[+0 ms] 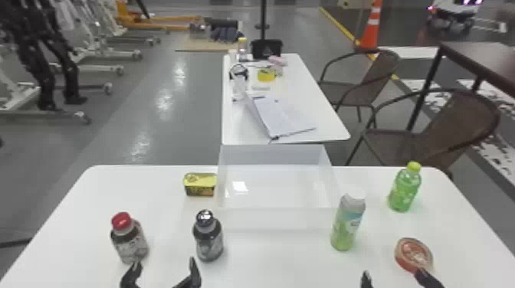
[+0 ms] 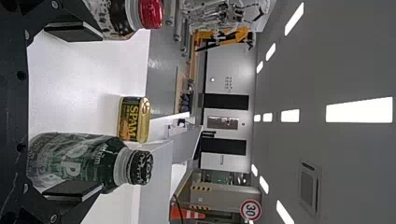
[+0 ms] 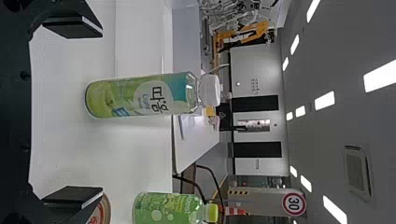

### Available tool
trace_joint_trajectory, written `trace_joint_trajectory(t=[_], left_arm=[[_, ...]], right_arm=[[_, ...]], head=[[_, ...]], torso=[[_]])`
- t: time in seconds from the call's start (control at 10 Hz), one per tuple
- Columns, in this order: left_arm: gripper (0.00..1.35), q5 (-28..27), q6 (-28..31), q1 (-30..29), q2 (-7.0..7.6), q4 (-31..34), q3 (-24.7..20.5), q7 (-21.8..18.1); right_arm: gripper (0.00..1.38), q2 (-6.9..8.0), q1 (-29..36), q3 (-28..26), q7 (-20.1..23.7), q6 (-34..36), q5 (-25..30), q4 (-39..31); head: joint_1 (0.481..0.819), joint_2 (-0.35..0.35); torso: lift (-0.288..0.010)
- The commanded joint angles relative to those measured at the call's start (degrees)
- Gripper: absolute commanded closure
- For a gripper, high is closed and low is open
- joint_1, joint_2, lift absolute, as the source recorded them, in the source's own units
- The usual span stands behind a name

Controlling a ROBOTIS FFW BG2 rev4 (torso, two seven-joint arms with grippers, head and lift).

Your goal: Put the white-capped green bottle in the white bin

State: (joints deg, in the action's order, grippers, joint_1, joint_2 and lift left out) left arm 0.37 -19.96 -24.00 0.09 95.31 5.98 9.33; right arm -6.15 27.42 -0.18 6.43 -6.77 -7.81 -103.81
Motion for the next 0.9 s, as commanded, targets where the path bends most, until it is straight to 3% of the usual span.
trace_joint_trajectory(t=[0.0, 0.5, 0.8], left_arm=[[0.18, 0.0, -0.2, 0.0, 0.0, 0.0, 0.0, 0.0], [0.18, -0.1, -1.4, 0.1, 0.0, -0.4, 0.0, 0.0], [0.17, 0.0, -1.7, 0.1, 0.09, -0.5, 0.0, 0.0]], right_arm=[[0.11, -0.09, 0.0, 0.0, 0.0, 0.0, 0.0, 0.0], [0.11, -0.26, -0.3, 0.0, 0.6, 0.0, -1.0, 0.6], [0.11, -0.53, -3.8, 0.0, 2.1, 0.0, -1.5, 4.7]], head=[[0.549, 0.0], [0.549, 0.0], [0.549, 0.0]], torso=[[-0.1], [-0.1], [-0.1]])
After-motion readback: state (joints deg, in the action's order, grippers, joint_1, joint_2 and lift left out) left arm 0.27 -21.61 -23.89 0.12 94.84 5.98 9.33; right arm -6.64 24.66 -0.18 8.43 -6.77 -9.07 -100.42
